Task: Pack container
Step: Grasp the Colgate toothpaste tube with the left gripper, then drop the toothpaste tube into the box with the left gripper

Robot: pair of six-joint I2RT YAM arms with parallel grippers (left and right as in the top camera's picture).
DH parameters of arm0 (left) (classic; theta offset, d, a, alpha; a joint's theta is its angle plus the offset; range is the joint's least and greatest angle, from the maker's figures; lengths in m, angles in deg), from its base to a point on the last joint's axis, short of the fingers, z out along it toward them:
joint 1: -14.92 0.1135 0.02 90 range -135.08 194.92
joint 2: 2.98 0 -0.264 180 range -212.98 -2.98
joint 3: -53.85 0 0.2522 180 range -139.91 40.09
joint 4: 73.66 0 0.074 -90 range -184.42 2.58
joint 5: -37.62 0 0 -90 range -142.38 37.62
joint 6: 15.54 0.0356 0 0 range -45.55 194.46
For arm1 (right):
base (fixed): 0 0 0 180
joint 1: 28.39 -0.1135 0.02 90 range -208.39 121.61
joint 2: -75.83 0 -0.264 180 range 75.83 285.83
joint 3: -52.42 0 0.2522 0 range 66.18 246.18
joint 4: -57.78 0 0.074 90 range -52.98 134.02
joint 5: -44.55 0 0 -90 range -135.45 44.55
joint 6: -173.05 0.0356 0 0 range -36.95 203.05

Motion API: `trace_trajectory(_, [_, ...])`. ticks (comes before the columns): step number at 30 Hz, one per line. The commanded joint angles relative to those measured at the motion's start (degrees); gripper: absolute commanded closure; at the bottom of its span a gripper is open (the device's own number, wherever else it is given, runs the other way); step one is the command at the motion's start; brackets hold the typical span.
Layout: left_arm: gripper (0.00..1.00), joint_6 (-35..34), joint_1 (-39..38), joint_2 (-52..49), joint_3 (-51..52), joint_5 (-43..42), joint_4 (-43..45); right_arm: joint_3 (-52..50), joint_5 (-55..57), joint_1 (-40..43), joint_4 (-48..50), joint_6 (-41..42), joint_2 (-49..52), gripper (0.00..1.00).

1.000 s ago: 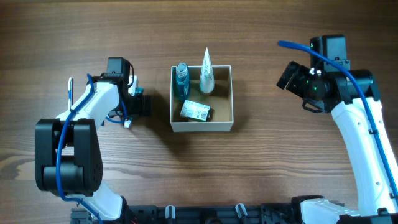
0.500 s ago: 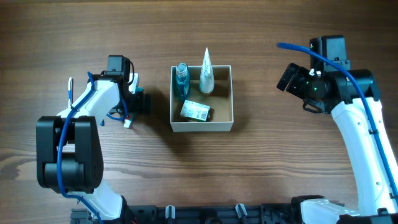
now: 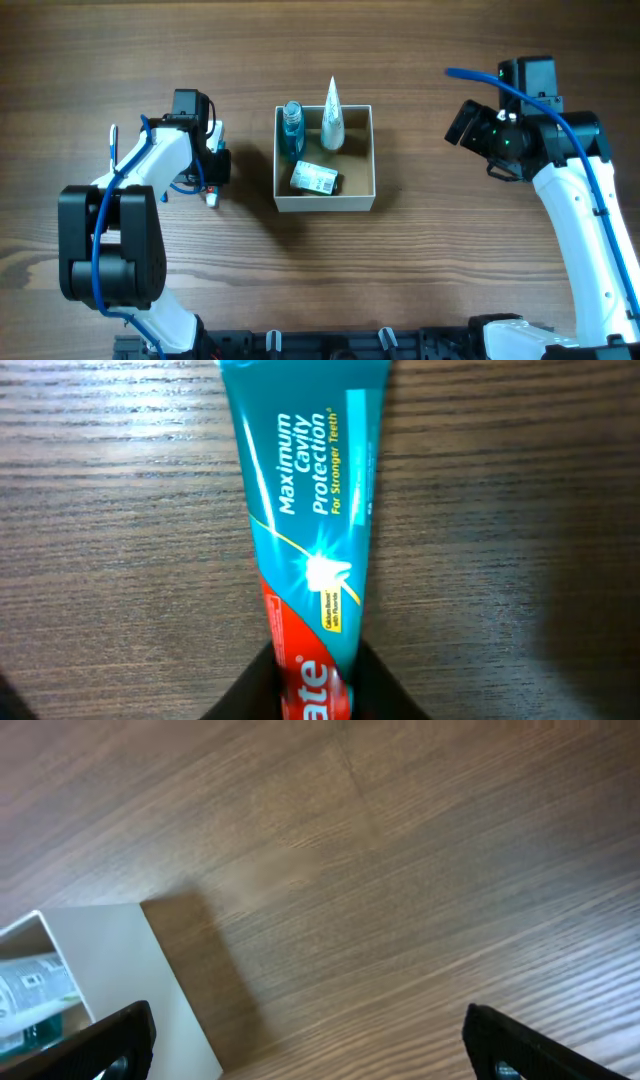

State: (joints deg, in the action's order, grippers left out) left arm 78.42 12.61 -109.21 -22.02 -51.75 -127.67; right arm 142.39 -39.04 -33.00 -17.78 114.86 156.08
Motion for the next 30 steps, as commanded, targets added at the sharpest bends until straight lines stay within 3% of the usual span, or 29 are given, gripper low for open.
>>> trace_trajectory(1, [0.85,0.09,-0.15,-2.97,1.33,-1.7,-0.48,-0.44,-0.48,1.55,0.2,-0.24,0.26,0.0])
trace_trajectory(6, [0.89,-0.76,-0.15,-2.36,-0.79,-1.66,-2.6,-0.44,-0.48,3.61,-0.66,-0.81,0.26,0.0])
trace_trajectory(14, [0.96,-2.64,-3.65,9.68,-19.19,-1.7,-16.92,-0.44,-8.44,11.06,0.59,-3.52,0.26,0.0])
trace_trajectory(17, [0.96,2.32,-8.7,16.85,-19.89,-1.7,-15.85,-0.44,-10.38,14.53,0.42,-5.75,0.26,0.0])
trace_trajectory(22, [0.96,21.53,-24.5,25.55,-19.89,-1.68,-14.58,-0.44,-10.34,15.93,0.24,-9.33,0.26,0.0])
trace_trajectory(27, [0.96,32.41,-34.47,24.11,-19.63,-1.73,-15.54,-0.44,-10.34,15.93,0.17,-9.33,0.26,0.0])
trace_trajectory(30, [0.96,34.73,-37.24,21.09,-19.63,-1.9,-15.98,-0.44,-10.34,15.93,0.2,-9.31,0.26,0.0])
